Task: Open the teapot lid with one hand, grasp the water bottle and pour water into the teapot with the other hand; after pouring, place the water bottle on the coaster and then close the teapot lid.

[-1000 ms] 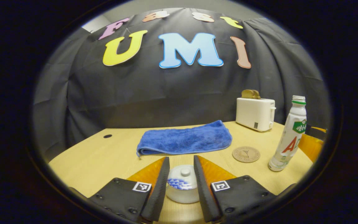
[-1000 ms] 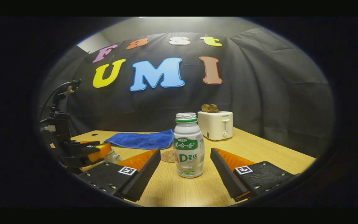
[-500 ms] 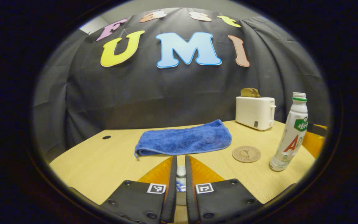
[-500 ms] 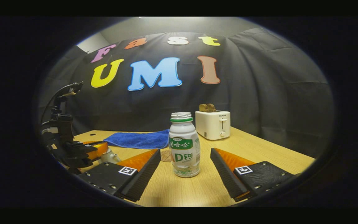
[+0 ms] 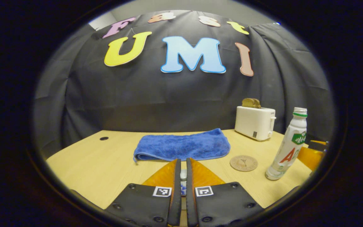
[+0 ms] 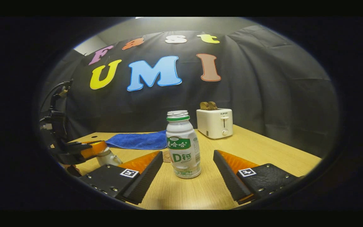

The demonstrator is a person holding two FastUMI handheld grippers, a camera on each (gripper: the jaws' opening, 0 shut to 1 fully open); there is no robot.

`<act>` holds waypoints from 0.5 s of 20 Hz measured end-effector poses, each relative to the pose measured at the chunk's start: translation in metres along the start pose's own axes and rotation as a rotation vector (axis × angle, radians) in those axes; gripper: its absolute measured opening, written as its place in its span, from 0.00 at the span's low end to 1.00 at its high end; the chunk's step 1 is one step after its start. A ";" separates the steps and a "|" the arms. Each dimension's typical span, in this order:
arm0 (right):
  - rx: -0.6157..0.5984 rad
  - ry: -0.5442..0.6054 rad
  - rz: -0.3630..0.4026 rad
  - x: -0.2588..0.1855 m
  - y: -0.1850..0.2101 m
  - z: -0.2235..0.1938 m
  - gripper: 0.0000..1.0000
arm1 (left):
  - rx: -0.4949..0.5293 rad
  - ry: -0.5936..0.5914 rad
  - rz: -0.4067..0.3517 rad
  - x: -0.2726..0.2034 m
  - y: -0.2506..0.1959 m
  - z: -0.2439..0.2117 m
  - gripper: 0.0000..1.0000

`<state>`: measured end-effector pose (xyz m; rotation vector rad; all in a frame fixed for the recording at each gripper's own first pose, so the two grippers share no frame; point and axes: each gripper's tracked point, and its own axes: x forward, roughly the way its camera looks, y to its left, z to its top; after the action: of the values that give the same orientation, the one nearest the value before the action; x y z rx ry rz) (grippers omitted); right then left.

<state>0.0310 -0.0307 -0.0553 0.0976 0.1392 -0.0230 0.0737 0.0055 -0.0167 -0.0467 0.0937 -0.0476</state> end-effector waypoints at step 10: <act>-0.031 0.044 0.041 0.029 0.006 -0.006 0.99 | -0.017 -0.044 -0.061 -0.040 -0.003 0.037 0.17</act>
<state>0.0590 -0.0248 -0.0643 0.0697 0.1818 0.0217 0.0369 0.0066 0.0239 -0.0678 0.0488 -0.1070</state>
